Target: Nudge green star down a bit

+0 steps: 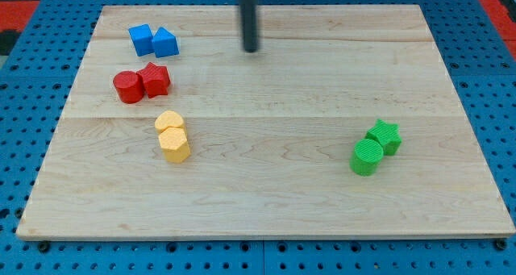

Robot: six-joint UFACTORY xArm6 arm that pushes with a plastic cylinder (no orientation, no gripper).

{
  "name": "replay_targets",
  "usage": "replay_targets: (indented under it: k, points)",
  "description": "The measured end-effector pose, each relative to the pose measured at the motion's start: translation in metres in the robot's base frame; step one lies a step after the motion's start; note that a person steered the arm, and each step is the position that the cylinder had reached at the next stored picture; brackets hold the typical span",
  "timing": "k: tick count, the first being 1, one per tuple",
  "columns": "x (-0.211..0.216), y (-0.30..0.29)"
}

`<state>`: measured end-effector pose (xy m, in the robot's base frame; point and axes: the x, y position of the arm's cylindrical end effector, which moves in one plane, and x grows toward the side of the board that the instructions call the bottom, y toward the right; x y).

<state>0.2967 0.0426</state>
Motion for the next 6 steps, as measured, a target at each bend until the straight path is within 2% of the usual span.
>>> replay_targets:
  k: [1,2,3,6]
  points:
    - [0.001,0.108]
    - [0.054,0.149]
    - [0.116,0.155]
    - [0.173,0.104]
